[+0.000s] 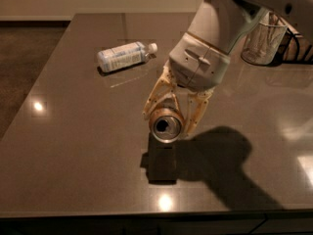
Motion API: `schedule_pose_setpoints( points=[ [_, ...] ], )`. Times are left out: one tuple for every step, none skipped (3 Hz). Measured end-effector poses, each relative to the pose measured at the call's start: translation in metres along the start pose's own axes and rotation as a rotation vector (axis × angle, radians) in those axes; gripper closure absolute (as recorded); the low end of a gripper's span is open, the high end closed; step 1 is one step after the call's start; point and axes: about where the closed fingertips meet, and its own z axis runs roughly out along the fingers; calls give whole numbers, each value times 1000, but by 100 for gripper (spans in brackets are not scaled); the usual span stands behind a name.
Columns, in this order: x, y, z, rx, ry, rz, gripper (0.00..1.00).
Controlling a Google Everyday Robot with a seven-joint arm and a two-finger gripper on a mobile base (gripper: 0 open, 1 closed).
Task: Place orange can upright
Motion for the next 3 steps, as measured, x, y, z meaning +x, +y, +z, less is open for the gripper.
schedule_pose_setpoints(
  points=[
    [5, -7, 0, 26, 24, 39, 100],
    [8, -13, -1, 46, 43, 36, 100],
    [11, -16, -4, 95, 83, 92, 100]
  ],
)
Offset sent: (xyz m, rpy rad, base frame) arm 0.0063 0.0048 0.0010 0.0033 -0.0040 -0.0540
